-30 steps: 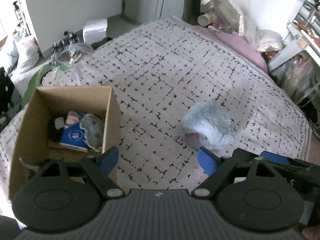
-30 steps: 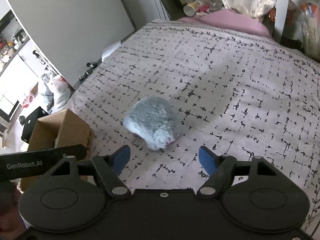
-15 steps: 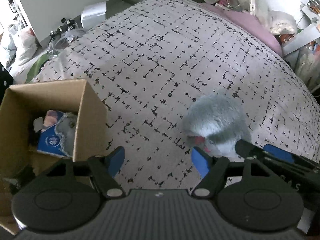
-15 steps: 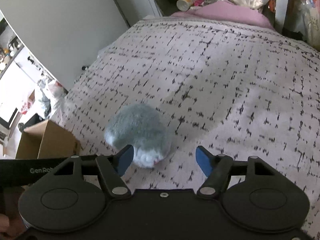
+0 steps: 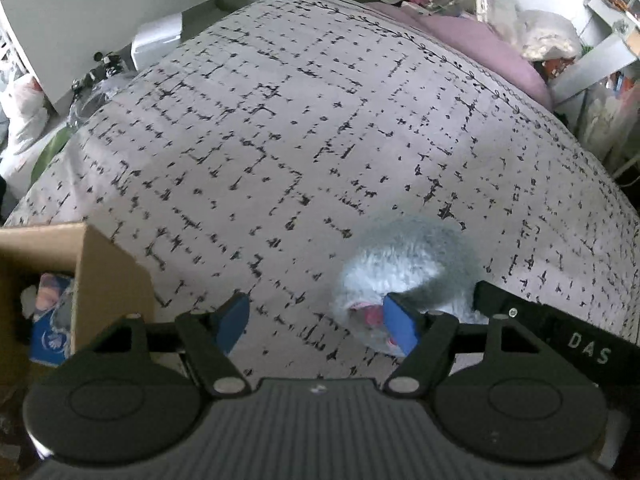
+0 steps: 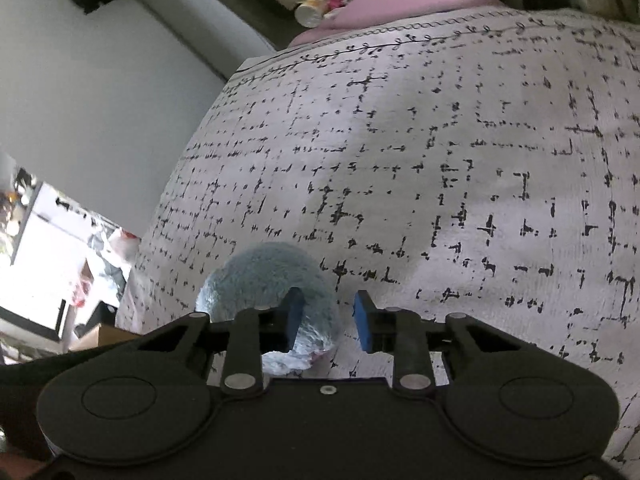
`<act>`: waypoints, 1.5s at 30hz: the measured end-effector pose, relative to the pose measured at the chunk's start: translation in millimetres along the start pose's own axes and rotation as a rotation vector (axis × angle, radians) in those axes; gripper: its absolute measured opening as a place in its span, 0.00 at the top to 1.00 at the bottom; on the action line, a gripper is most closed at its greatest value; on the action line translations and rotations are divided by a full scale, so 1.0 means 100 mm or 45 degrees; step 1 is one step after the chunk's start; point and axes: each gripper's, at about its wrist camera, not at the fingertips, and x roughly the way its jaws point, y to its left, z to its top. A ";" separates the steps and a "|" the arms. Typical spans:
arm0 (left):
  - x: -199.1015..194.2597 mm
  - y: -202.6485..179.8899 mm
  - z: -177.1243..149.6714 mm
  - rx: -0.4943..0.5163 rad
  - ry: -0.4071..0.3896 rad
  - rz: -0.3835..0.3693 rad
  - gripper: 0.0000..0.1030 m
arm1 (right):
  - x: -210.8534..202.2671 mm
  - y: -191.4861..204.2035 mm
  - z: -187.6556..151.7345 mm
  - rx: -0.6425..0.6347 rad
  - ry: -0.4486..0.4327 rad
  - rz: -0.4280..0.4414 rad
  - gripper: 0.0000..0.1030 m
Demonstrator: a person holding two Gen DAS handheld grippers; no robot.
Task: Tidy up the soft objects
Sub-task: 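Grasp the grey fluffy plush with the right tool, then carry the grey fluffy plush over the box with the right tool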
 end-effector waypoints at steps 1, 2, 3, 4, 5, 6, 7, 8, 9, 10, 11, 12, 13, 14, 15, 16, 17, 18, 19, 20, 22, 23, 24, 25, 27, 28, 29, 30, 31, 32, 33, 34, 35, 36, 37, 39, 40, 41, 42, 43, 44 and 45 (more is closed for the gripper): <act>0.02 -0.02 0.01 0.003 -0.004 -0.007 0.29 | 0.01 -0.02 0.01 0.024 0.002 0.010 0.72; 0.04 -0.04 0.01 0.006 -0.006 -0.019 0.29 | 0.01 -0.04 0.02 0.046 0.002 0.019 0.72; 0.06 -0.06 0.02 0.008 -0.004 -0.027 0.29 | 0.01 -0.06 0.03 0.063 -0.001 0.022 0.71; 0.08 -0.06 0.03 0.004 -0.002 -0.033 0.29 | 0.00 -0.07 0.05 0.078 -0.005 0.017 0.70; 0.10 -0.07 0.04 -0.008 -0.003 -0.042 0.29 | -0.01 -0.09 0.05 0.090 -0.015 0.019 0.69; 0.11 -0.07 0.05 -0.022 -0.007 -0.052 0.29 | -0.01 -0.09 0.06 0.097 -0.021 0.027 0.67; 0.11 -0.07 0.07 -0.033 -0.017 -0.062 0.29 | -0.01 -0.10 0.07 0.103 -0.026 0.040 0.67; 0.12 -0.08 0.08 -0.037 -0.024 -0.067 0.30 | -0.03 -0.10 0.08 0.109 -0.038 0.058 0.67; 0.13 -0.08 0.09 -0.047 -0.028 -0.074 0.32 | -0.04 -0.10 0.09 0.115 -0.051 0.074 0.67; 0.14 -0.08 0.11 -0.065 -0.027 -0.086 0.35 | -0.06 -0.10 0.10 0.121 -0.065 0.090 0.67; 0.15 -0.08 0.12 -0.084 -0.027 -0.109 0.39 | -0.07 -0.11 0.10 0.127 -0.074 0.106 0.66; 0.15 -0.07 0.13 -0.103 -0.029 -0.133 0.40 | -0.06 -0.11 0.11 0.132 -0.074 0.117 0.63; 0.15 -0.07 0.14 -0.116 -0.031 -0.148 0.42 | -0.05 -0.11 0.11 0.136 -0.070 0.123 0.62; 0.16 -0.07 0.14 -0.127 -0.034 -0.162 0.45 | -0.04 -0.11 0.11 0.139 -0.063 0.126 0.62; 0.18 -0.08 0.15 -0.140 -0.031 -0.178 0.46 | -0.04 -0.12 0.11 0.143 -0.060 0.127 0.62; 0.18 -0.08 0.15 -0.153 -0.028 -0.196 0.48 | -0.04 -0.12 0.11 0.148 -0.061 0.129 0.62; 0.19 -0.08 0.16 -0.173 -0.022 -0.223 0.50 | -0.04 -0.13 0.12 0.153 -0.060 0.128 0.62; 0.20 -0.08 0.16 -0.189 -0.018 -0.244 0.51 | -0.03 -0.13 0.12 0.159 -0.059 0.124 0.61; 0.21 -0.09 0.16 -0.204 -0.017 -0.265 0.55 | -0.02 -0.14 0.12 0.166 -0.056 0.122 0.60; 0.22 -0.09 0.15 -0.218 -0.013 -0.287 0.62 | -0.01 -0.15 0.12 0.169 -0.054 0.125 0.60; 0.23 -0.10 0.16 -0.246 0.003 -0.321 0.72 | 0.02 -0.16 0.11 0.165 -0.049 0.114 0.59; 0.22 -0.10 0.16 -0.254 0.005 -0.321 0.75 | 0.03 -0.17 0.11 0.166 -0.049 0.107 0.59; 0.21 -0.12 0.17 -0.252 -0.001 -0.319 0.78 | 0.05 -0.19 0.11 0.177 -0.044 0.098 0.58; 0.19 -0.13 0.17 -0.242 -0.002 -0.314 0.85 | 0.06 -0.21 0.12 0.193 -0.037 0.097 0.57; 0.17 -0.13 0.18 -0.242 0.006 -0.316 0.88 | 0.09 -0.25 0.12 0.226 -0.025 0.110 0.54; 0.16 -0.11 0.18 -0.253 0.006 -0.329 0.89 | 0.10 -0.25 0.12 0.227 -0.014 0.111 0.51; 0.14 -0.10 0.18 -0.262 0.004 -0.345 0.90 | 0.12 -0.24 0.11 0.221 -0.002 0.106 0.49; 0.11 -0.10 0.17 -0.263 0.002 -0.354 0.90 | 0.13 -0.23 0.10 0.215 0.007 0.099 0.48; 0.10 -0.09 0.16 -0.263 0.001 -0.354 0.90 | 0.14 -0.23 0.09 0.211 0.011 0.098 0.48; 0.09 -0.09 0.15 -0.263 0.000 -0.347 0.90 | 0.15 -0.22 0.09 0.214 0.015 0.101 0.48; 0.09 -0.08 0.14 -0.268 0.004 -0.344 0.90 | 0.15 -0.22 0.09 0.221 0.014 0.109 0.49; 0.09 -0.07 0.13 -0.272 0.009 -0.342 0.90 | 0.14 -0.22 0.08 0.218 0.015 0.114 0.56; 0.08 -0.07 0.13 -0.273 0.009 -0.335 0.90 | 0.14 -0.20 0.07 0.206 0.016 0.116 0.57; 0.06 -0.07 0.12 -0.269 0.007 -0.327 0.90 | 0.13 -0.18 0.06 0.191 0.016 0.120 0.60; 0.03 -0.06 0.11 -0.264 0.004 -0.324 0.90 | 0.11 -0.17 0.05 0.174 0.015 0.123 0.61; -0.04 -0.05 0.08 -0.263 0.002 -0.321 0.90 | 0.06 -0.14 0.02 0.147 0.014 0.134 0.62; -0.07 -0.03 0.06 -0.265 0.003 -0.322 0.90 | 0.05 -0.13 0.02 0.145 0.022 0.140 0.62; -0.10 -0.01 0.05 -0.266 0.005 -0.322 0.90 | 0.04 -0.11 0.02 0.148 0.036 0.147 0.63; -0.13 0.01 0.03 -0.267 0.007 -0.316 0.90 | 0.04 -0.09 0.01 0.143 0.047 0.157 0.63; -0.17 0.03 0.00 -0.267 0.002 -0.309 0.90 | 0.01 -0.05 0.01 0.130 0.051 0.164 0.63; -0.21 0.06 -0.02 -0.268 -0.006 -0.306 0.90 | -0.02 -0.01 -0.01 0.115 0.051 0.171 0.64; -0.24 0.08 -0.04 -0.271 -0.013 -0.305 0.90 | -0.07 0.03 -0.03 0.094 0.049 0.180 0.64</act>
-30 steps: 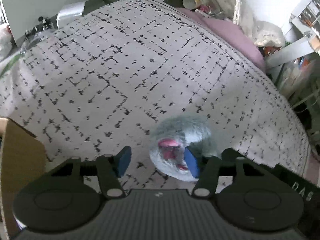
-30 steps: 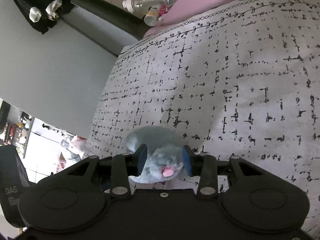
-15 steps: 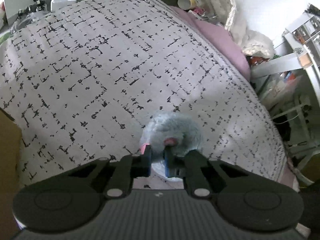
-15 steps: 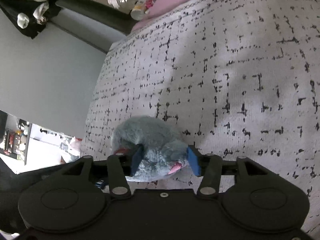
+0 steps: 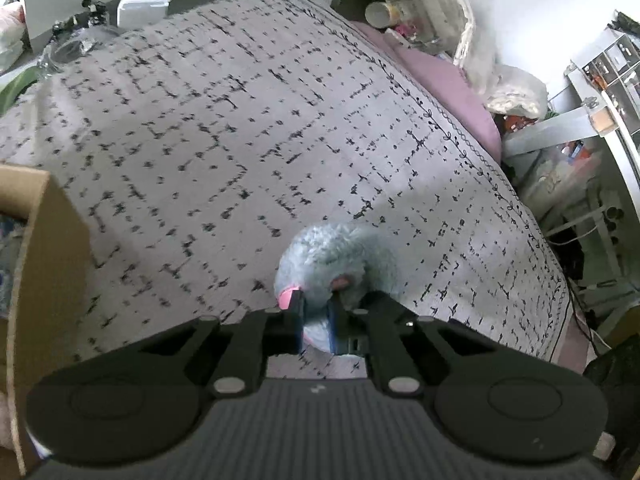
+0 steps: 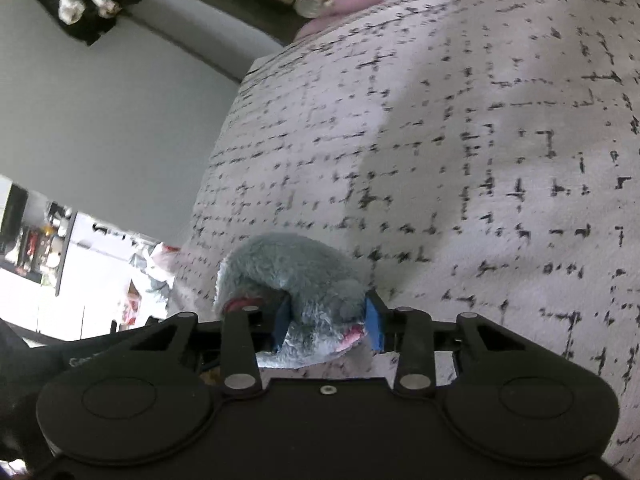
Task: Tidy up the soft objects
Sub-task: 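Carry the grey fluffy plush over the box with the right tool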
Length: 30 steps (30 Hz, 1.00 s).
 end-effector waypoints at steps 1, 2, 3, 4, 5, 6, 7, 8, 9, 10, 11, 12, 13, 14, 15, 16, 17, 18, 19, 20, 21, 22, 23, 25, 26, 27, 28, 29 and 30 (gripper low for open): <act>-0.05 0.02 -0.02 -0.002 -0.006 0.000 0.90 | -0.04 0.03 -0.03 -0.014 0.002 0.008 0.64; -0.10 0.04 -0.03 -0.001 -0.012 -0.002 0.90 | -0.08 0.06 -0.05 -0.019 0.010 0.018 0.64; -0.15 0.06 -0.04 0.002 -0.017 -0.005 0.90 | -0.13 0.08 -0.07 -0.004 0.023 0.033 0.64; -0.20 0.08 -0.05 0.008 -0.020 -0.007 0.90 | -0.17 0.09 -0.09 0.011 0.027 0.054 0.65; -0.26 0.08 -0.06 0.020 -0.030 -0.006 0.90 | -0.21 0.11 -0.10 0.020 0.028 0.079 0.65; -0.34 0.09 -0.08 0.037 -0.048 -0.005 0.90 | -0.25 0.14 -0.12 0.017 0.025 0.091 0.65; -0.39 0.09 -0.10 0.046 -0.057 -0.008 0.90 | -0.29 0.17 -0.13 0.003 0.018 0.091 0.65; -0.46 0.10 -0.12 0.049 -0.060 -0.019 0.90 | -0.33 0.21 -0.15 -0.013 0.007 0.090 0.65; -0.51 0.10 -0.14 0.051 -0.064 -0.024 0.90 | -0.36 0.26 -0.18 -0.025 0.000 0.093 0.65; -0.57 0.11 -0.16 0.056 -0.075 -0.024 0.90 | -0.40 0.29 -0.21 -0.031 -0.004 0.096 0.65; -0.62 0.10 -0.19 0.065 -0.088 -0.021 0.90 | -0.42 0.33 -0.25 -0.038 -0.008 0.097 0.65; -0.67 0.11 -0.21 0.074 -0.101 -0.016 0.90 | -0.45 0.37 -0.29 -0.048 -0.010 0.096 0.65; -0.71 0.12 -0.23 0.074 -0.109 -0.013 0.90 | -0.48 0.42 -0.32 -0.056 -0.012 0.092 0.65; -0.76 0.14 -0.25 0.067 -0.115 -0.016 0.90 | -0.49 0.46 -0.35 -0.066 -0.015 0.088 0.65; -0.80 0.16 -0.27 0.061 -0.121 -0.022 0.90 | -0.53 0.50 -0.38 -0.078 -0.019 0.085 0.65; -0.84 0.19 -0.29 0.056 -0.127 -0.028 0.90 | -0.55 0.54 -0.41 -0.090 -0.023 0.082 0.65; -0.89 0.22 -0.32 0.052 -0.136 -0.036 0.90 | -0.56 0.58 -0.43 -0.096 -0.022 0.081 0.65; -0.93 0.25 -0.33 0.050 -0.141 -0.040 0.90 | -0.58 0.61 -0.45 -0.101 -0.016 0.085 0.65; -0.98 0.28 -0.35 0.049 -0.150 -0.041 0.90 | -0.59 0.65 -0.46 -0.105 -0.011 0.090 0.65; -1.02 0.30 -0.36 0.044 -0.159 -0.043 0.90 | -0.60 0.68 -0.47 -0.112 -0.010 0.094 0.65; -1.06 0.34 -0.37 0.034 -0.165 -0.050 0.90 | -0.61 0.73 -0.49 -0.123 -0.010 0.096 0.65; -1.10 0.38 -0.38 0.023 -0.170 -0.058 0.90 | -0.61 0.76 -0.50 -0.132 -0.008 0.098 0.65; -1.14 0.42 -0.38 0.009 -0.177 -0.067 0.90 | -0.61 0.81 -0.51 -0.140 -0.006 0.100 0.65; -1.20 0.49 -0.39 -0.002 -0.191 -0.072 0.90 | -0.61 0.89 -0.54 -0.160 -0.006 0.100 0.65; -1.23 0.51 -0.38 -0.001 -0.197 -0.072 0.90 | -0.61 0.94 -0.56 -0.171 -0.007 0.099 0.65; -1.26 0.54 -0.39 -0.002 -0.205 -0.073 0.90 | -0.61 0.99 -0.58 -0.181 -0.008 0.099 0.65; -1.30 0.57 -0.39 -0.003 -0.213 -0.072 0.90 | -0.61 1.02 -0.60 -0.187 -0.008 0.102 0.65; -1.33 0.59 -0.39 -0.004 -0.221 -0.072 0.90 | -0.60 1.06 -0.62 -0.191 -0.006 0.105 0.65; -1.36 0.63 -0.39 -0.008 -0.228 -0.071 0.90 | -0.59 1.10 -0.64 -0.191 -0.003 0.108 0.65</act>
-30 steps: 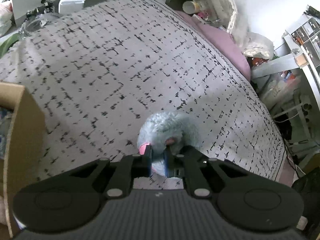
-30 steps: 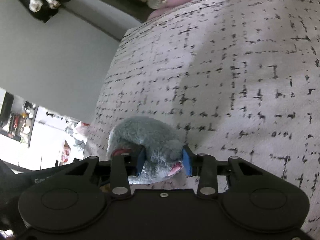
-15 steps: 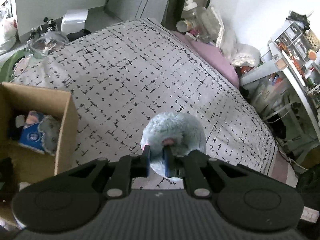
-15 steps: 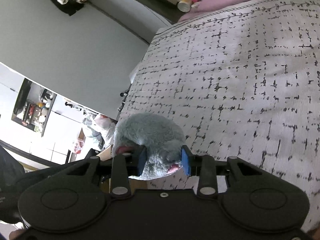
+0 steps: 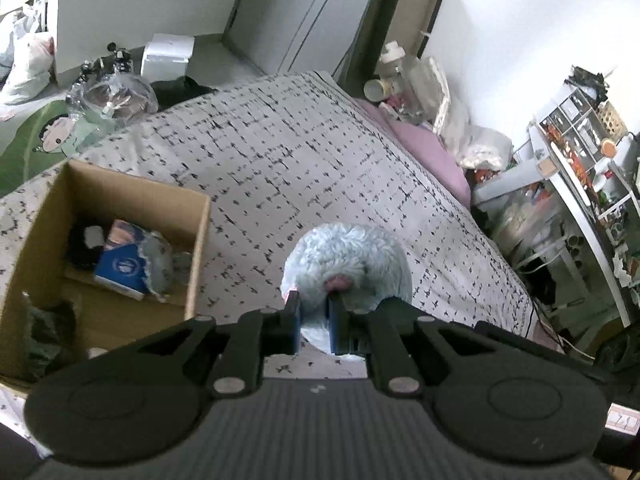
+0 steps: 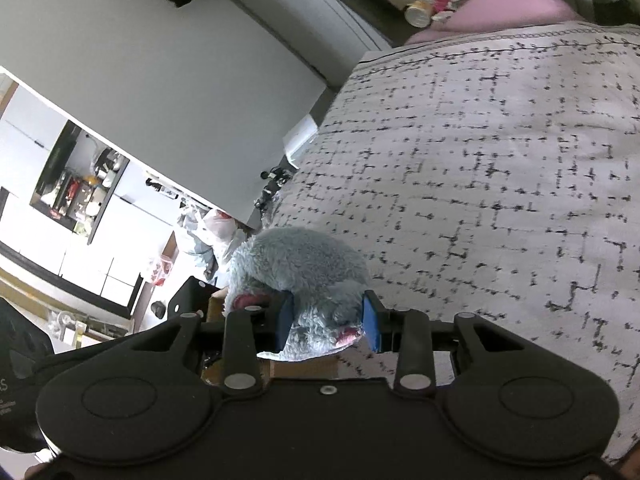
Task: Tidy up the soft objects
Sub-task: 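Carry the grey fluffy plush over the box with the right tool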
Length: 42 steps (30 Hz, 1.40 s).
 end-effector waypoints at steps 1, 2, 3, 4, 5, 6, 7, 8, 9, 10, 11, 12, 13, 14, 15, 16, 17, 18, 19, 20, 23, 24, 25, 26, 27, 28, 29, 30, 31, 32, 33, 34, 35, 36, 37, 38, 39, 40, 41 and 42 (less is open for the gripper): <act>-0.03 0.04 0.01 -0.007 -0.005 0.001 0.90 | 0.02 0.03 -0.02 -0.002 0.004 0.003 0.65; -0.06 0.07 0.01 -0.013 -0.009 0.003 0.90 | 0.03 0.07 -0.03 -0.008 0.008 0.005 0.65; -0.08 0.11 0.02 -0.018 -0.012 0.006 0.90 | 0.05 0.11 -0.05 -0.018 0.014 0.006 0.65; -0.11 0.16 0.03 -0.025 -0.015 0.008 0.90 | 0.07 0.16 -0.07 -0.030 0.020 0.007 0.65; -0.13 0.20 0.03 -0.032 -0.018 0.009 0.90 | 0.09 0.20 -0.08 -0.040 0.025 0.007 0.65; -0.15 0.25 0.04 -0.040 -0.021 0.010 0.90 | 0.12 0.25 -0.10 -0.049 0.030 0.007 0.65; -0.18 0.30 0.04 -0.048 -0.025 0.010 0.90 | 0.14 0.29 -0.11 -0.057 0.035 0.008 0.65; -0.21 0.34 0.05 -0.057 -0.030 0.009 0.90 | 0.17 0.34 -0.12 -0.067 0.039 0.009 0.65; -0.23 0.39 0.05 -0.063 -0.035 0.008 0.90 | 0.19 0.38 -0.13 -0.075 0.042 0.009 0.65; -0.25 0.43 0.06 -0.069 -0.040 0.008 0.90 | 0.21 0.42 -0.15 -0.080 0.046 0.010 0.65; -0.27 0.48 0.06 -0.076 -0.046 0.009 0.90 | 0.23 0.46 -0.16 -0.086 0.049 0.011 0.65; -0.30 0.52 0.07 -0.080 -0.049 0.010 0.90 | 0.26 0.50 -0.18 -0.091 0.054 0.011 0.65; -0.31 0.56 0.08 -0.083 -0.050 0.013 0.90 | 0.30 0.54 -0.19 -0.096 0.060 0.012 0.65; -0.33 0.61 0.09 -0.087 -0.052 0.018 0.90 | 0.32 0.57 -0.21 -0.101 0.064 0.013 0.65; -0.34 0.65 0.10 -0.091 -0.055 0.022 0.90 | 0.36 0.62 -0.23 -0.107 0.069 0.013 0.65; -0.36 0.69 0.11 -0.094 -0.058 0.024 0.90 | 0.39 0.65 -0.24 -0.111 0.075 0.013 0.65; -0.37 0.74 0.11 -0.099 -0.061 0.028 0.90 | 0.41 0.68 -0.26 -0.117 0.080 0.013 0.65; -0.38 0.79 0.12 -0.107 -0.063 0.032 0.90 | 0.44 0.72 -0.27 -0.122 0.085 0.012 0.65; -0.39 0.83 0.13 -0.116 -0.065 0.033 0.90 | 0.48 0.75 -0.28 -0.128 0.091 0.009 0.65; -0.40 0.88 0.12 -0.126 -0.068 0.032 0.90 | 0.51 0.78 -0.29 -0.131 0.099 0.006 0.65; -0.40 1.02 0.11 -0.155 -0.064 0.037 0.90 | 0.62 0.86 -0.34 -0.144 0.124 -0.011 0.64; -0.40 1.08 0.11 -0.164 -0.060 0.040 0.90 | 0.65 0.89 -0.35 -0.150 0.131 -0.016 0.64; -0.40 1.11 0.10 -0.170 -0.058 0.044 0.90 | 0.68 0.91 -0.37 -0.155 0.138 -0.022 0.64; -0.40 1.16 0.09 -0.177 -0.055 0.047 0.90 | 0.72 0.93 -0.39 -0.160 0.146 -0.029 0.64; -0.39 1.21 0.09 -0.187 -0.050 0.048 0.90 | 0.75 0.95 -0.41 -0.163 0.153 -0.035 0.64; -0.38 1.25 0.08 -0.198 -0.045 0.048 0.90 | 0.78 0.96 -0.42 -0.165 0.160 -0.042 0.63; -0.37 1.29 0.07 -0.210 -0.039 0.047 0.90 | 0.81 0.98 -0.44 -0.167 0.169 -0.053 0.63; -0.35 1.34 0.07 -0.221 -0.030 0.045 0.90 | 0.84 0.99 -0.46 -0.169 0.177 -0.064 0.62; -0.34 1.37 0.06 -0.227 -0.022 0.045 0.90 | 0.87 1.00 -0.47 -0.170 0.187 -0.076 0.62; -0.32 1.41 0.06 -0.237 -0.012 0.047 0.90 | 0.91 1.01 -0.49 -0.172 0.195 -0.088 0.62; -0.30 1.44 0.05 -0.245 -0.004 0.048 0.90 | 0.93 1.02 -0.50 -0.174 0.200 -0.100 0.61; -0.28 1.46 0.05 -0.253 0.003 0.049 0.90 | 0.96 1.03 -0.51 -0.176 0.205 -0.114 0.61; -0.25 1.49 0.04 -0.259 0.012 0.049 0.90 | 0.99 1.05 -0.53 -0.177 0.209 -0.129 0.61; -0.23 1.52 0.04 -0.267 0.024 0.047 0.90 | 1.02 1.05 -0.53 -0.175 0.215 -0.146 0.61; -0.20 1.55 0.04 -0.276 0.037 0.046 0.90 | 1.05 1.06 -0.54 -0.174 0.222 -0.160 0.61; -0.17 1.58 0.03 -0.286 0.054 0.045 0.90 | 1.08 1.05 -0.55 -0.172 0.231 -0.174 0.60; -0.14 1.60 0.03 -0.292 0.066 0.045 0.90 | 1.10 1.05 -0.56 -0.172 0.242 -0.187 0.60; -0.12 1.63 0.03 -0.296 0.076 0.046 0.90 | 1.13 1.06 -0.57 -0.176 0.255 -0.200 0.60; -0.09 1.65 0.03 -0.301 0.088 0.048 0.90 | 1.15 1.06 -0.57 -0.183 0.267 -0.211 0.59; -0.06 1.67 0.03 -0.309 0.101 0.053 0.90 | 1.17 1.06 -0.57 -0.193 0.279 -0.222 0.58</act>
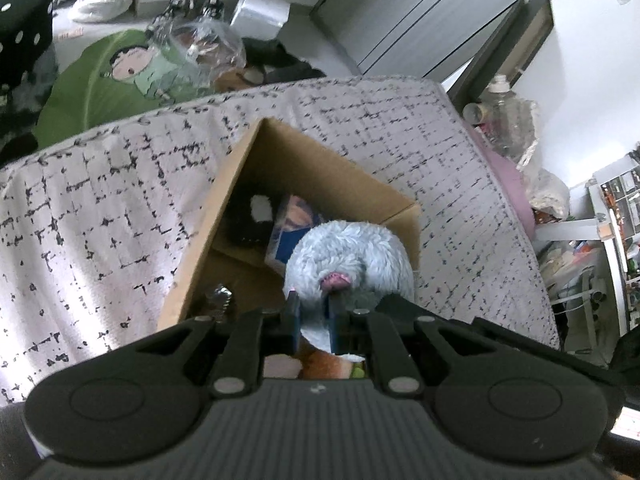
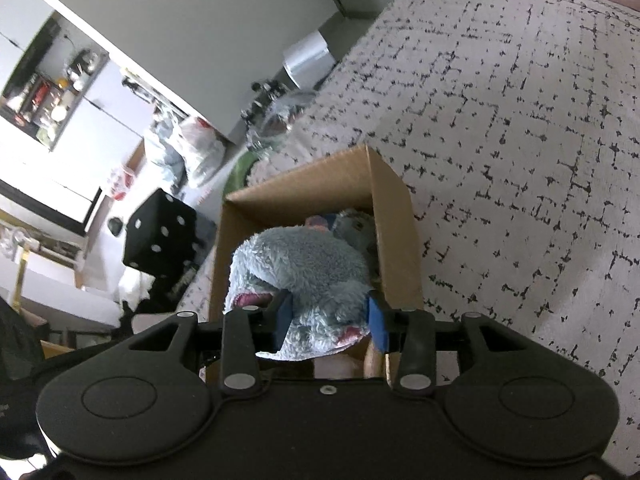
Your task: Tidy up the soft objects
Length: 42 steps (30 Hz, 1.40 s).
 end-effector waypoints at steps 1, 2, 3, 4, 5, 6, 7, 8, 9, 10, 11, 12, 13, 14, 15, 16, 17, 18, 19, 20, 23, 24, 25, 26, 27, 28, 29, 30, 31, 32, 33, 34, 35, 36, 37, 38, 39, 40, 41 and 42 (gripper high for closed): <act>0.03 0.02 0.00 -0.013 0.012 0.005 0.90 | 0.01 0.01 0.01 -0.009 0.011 -0.005 0.58; 0.04 0.04 0.01 -0.022 0.017 0.011 0.90 | 0.02 0.02 0.02 -0.017 0.018 -0.006 0.57; 0.06 0.05 0.01 -0.025 0.019 0.020 0.90 | 0.01 0.03 0.03 -0.022 0.021 -0.003 0.56; 0.07 0.06 0.01 -0.022 0.024 0.030 0.90 | 0.01 0.04 0.04 -0.022 0.023 0.000 0.53; 0.08 0.06 0.01 -0.016 0.034 0.041 0.90 | 0.01 0.04 0.05 -0.022 0.024 0.002 0.51; 0.09 0.07 0.01 -0.011 0.044 0.061 0.90 | 0.00 0.05 0.06 -0.023 0.026 0.005 0.49; 0.09 0.08 0.01 -0.007 0.046 0.074 0.89 | -0.01 0.06 0.07 -0.028 0.027 0.004 0.47; 0.08 0.09 0.01 -0.004 0.048 0.082 0.87 | -0.02 0.07 0.07 -0.038 0.026 0.001 0.47; 0.08 0.10 0.01 -0.006 0.046 0.084 0.87 | -0.03 0.09 0.08 -0.053 0.025 -0.003 0.46; 0.07 0.11 0.01 -0.015 0.046 0.089 0.86 | -0.04 0.10 0.08 -0.070 0.025 -0.007 0.45; 0.06 0.13 0.02 -0.026 0.049 0.096 0.85 | -0.05 0.12 0.08 -0.085 0.025 -0.007 0.43; 0.04 0.14 0.02 -0.030 0.050 0.101 0.84 | -0.06 0.12 0.09 -0.094 0.023 -0.007 0.43; 0.02 0.15 0.02 -0.028 0.046 0.104 0.82 | -0.08 0.13 0.09 -0.104 0.018 -0.007 0.41; 0.01 0.14 0.02 -0.025 0.041 0.104 0.80 | -0.10 0.14 0.09 -0.114 0.011 -0.011 0.40; -0.02 0.14 0.01 -0.019 0.035 0.105 0.80 | -0.11 0.15 0.09 -0.120 0.005 -0.018 0.38; -0.04 0.13 0.01 -0.013 0.031 0.106 0.78 | -0.14 0.15 0.09 -0.122 0.001 -0.022 0.36; -0.06 0.12 0.00 -0.008 0.027 0.111 0.76 | -0.16 0.14 0.09 -0.121 -0.002 -0.022 0.36; -0.08 0.10 -0.01 -0.005 0.021 0.115 0.75 | -0.18 0.14 0.08 -0.119 -0.005 -0.018 0.36; -0.11 0.09 -0.01 -0.002 0.015 0.116 0.73 | -0.21 0.13 0.07 -0.117 -0.008 -0.016 0.35; -0.13 0.08 -0.02 0.003 0.008 0.117 0.70 | -0.24 0.12 0.06 -0.114 -0.012 -0.016 0.34; -0.18 0.02 -0.05 0.027 -0.012 0.142 0.57 | -0.32 0.07 0.03 -0.106 -0.030 -0.017 0.27; -0.20 0.00 -0.06 0.034 -0.026 0.154 0.55 | -0.34 0.06 0.02 -0.108 -0.035 -0.020 0.25; -0.22 -0.01 -0.07 0.039 -0.040 0.163 0.51 | -0.37 0.05 0.01 -0.112 -0.037 -0.023 0.24; -0.24 -0.02 -0.08 0.042 -0.051 0.169 0.48 | -0.38 0.04 0.00 -0.115 -0.037 -0.027 0.24; -0.27 -0.04 -0.10 0.046 -0.059 0.171 0.47 | -0.41 0.02 -0.01 -0.117 -0.038 -0.031 0.24; -0.28 -0.05 -0.11 0.050 -0.064 0.171 0.43 | -0.43 0.01 -0.02 -0.118 -0.044 -0.034 0.24; -0.30 -0.06 -0.12 0.054 -0.066 0.171 0.40 | -0.46 -0.01 -0.03 -0.117 -0.052 -0.036 0.24; -0.32 -0.07 -0.13 0.057 -0.070 0.174 0.39 | -0.49 -0.03 -0.04 -0.115 -0.061 -0.036 0.23; -0.34 -0.09 -0.14 0.058 -0.074 0.180 0.36 | -0.52 -0.06 -0.04 -0.112 -0.073 -0.034 0.23; -0.36 -0.10 -0.16 0.063 -0.080 0.190 0.33 | -0.55 -0.08 -0.05 -0.109 -0.082 -0.033 0.23; -0.38 -0.11 -0.18 0.072 -0.083 0.200 0.32 | -0.57 -0.10 -0.06 -0.107 -0.089 -0.033 0.23; -0.39 -0.13 -0.20 0.085 -0.086 0.214 0.31 | -0.61 -0.13 -0.07 -0.108 -0.097 -0.035 0.23; -0.40 -0.14 -0.21 0.095 -0.088 0.225 0.31 | -0.65 -0.14 -0.09 -0.113 -0.107 -0.036 0.23; -0.42 -0.17 -0.22 0.106 -0.091 0.235 0.31 | -0.70 -0.17 -0.10 -0.122 -0.118 -0.041 0.23; -0.43 -0.19 -0.24 0.117 -0.096 0.238 0.30 | -0.74 -0.18 -0.11 -0.131 -0.128 -0.053 0.23; -0.46 -0.22 -0.25 0.128 -0.103 0.239 0.30 | -0.79 -0.21 -0.12 -0.140 -0.136 -0.066 0.23; -0.47 -0.24 -0.25 0.134 -0.107 0.240 0.29 | -0.84 -0.23 -0.14 -0.148 -0.148 -0.074 0.23; -0.49 -0.27 -0.26 0.140 -0.109 0.243 0.29 | -0.89 -0.26 -0.15 -0.154 -0.159 -0.078 0.22; -0.52 -0.31 -0.28 0.153 -0.116 0.246 0.27 | -0.94 -0.28 -0.16 -0.153 -0.166 -0.082 0.20; -0.55 -0.35 -0.29 0.166 -0.128 0.246 0.25 | -0.99 -0.31 -0.17 -0.151 -0.176 -0.083 0.18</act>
